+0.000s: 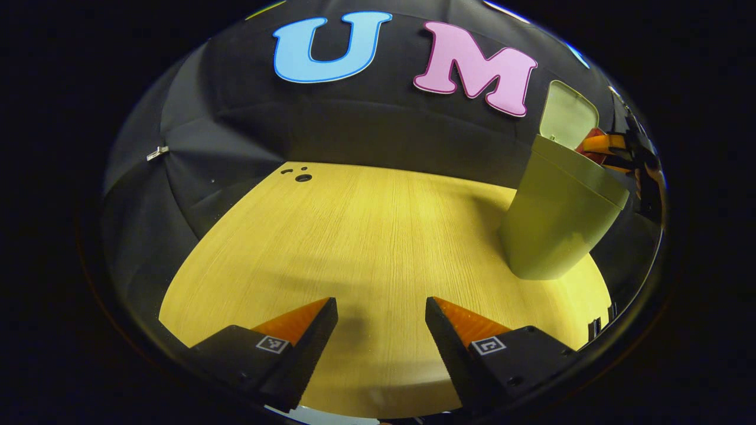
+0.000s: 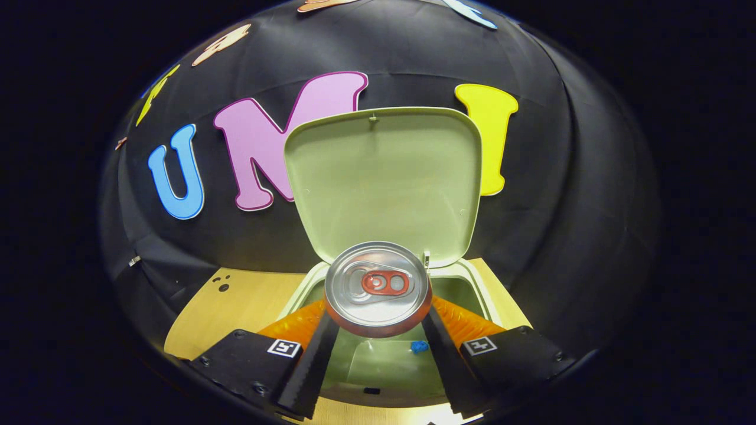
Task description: Press the lid of the desktop garbage bin to open it, pick up the crumpled paper on the desktop and throw it into the bin, then pick up the pop can on the desktop and drop it into the bin, and finally close the garbage bin lid.
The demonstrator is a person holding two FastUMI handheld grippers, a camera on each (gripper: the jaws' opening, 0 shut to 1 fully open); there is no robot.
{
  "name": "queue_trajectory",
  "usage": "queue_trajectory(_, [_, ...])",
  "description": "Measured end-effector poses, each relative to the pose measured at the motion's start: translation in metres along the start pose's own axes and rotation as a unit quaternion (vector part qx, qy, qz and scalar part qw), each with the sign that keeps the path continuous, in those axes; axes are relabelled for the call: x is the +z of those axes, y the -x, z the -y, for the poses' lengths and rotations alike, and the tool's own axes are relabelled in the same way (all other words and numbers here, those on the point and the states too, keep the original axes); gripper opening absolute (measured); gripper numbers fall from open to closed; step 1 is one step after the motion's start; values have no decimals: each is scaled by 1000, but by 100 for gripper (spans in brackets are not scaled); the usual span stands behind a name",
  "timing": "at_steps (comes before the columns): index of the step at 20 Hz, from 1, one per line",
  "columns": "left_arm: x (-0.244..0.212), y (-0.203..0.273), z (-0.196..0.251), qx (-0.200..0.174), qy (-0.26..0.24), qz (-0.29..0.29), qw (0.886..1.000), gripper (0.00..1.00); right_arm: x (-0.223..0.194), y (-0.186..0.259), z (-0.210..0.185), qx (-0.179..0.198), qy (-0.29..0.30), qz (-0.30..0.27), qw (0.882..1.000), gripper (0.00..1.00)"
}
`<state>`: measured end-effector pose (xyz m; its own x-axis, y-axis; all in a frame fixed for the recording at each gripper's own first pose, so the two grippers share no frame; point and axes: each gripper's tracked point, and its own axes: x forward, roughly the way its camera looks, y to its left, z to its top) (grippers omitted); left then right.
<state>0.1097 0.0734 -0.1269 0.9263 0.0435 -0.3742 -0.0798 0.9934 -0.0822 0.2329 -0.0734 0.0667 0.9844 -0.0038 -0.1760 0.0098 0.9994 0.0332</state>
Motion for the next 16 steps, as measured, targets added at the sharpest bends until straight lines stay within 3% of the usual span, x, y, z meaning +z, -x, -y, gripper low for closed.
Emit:
queue_trajectory(2, [0, 3, -3, 4, 1, 0, 1000, 96, 4, 0, 0, 0, -3, 7, 1000, 84])
queue_trajectory(6, [-2, 6, -10, 11, 2, -1, 1000, 96, 21, 4, 4, -10, -4, 30, 999, 98])
queue_trajectory(11, [-5, 9, -15, 14, 6, -1, 1000, 96, 62, 17, 13, -22, 8, 76, 997, 99])
queue_trajectory(16, [-14, 11, -15, 14, 9, -7, 1000, 96, 132, 36, 10, -24, 21, 151, 988, 98])
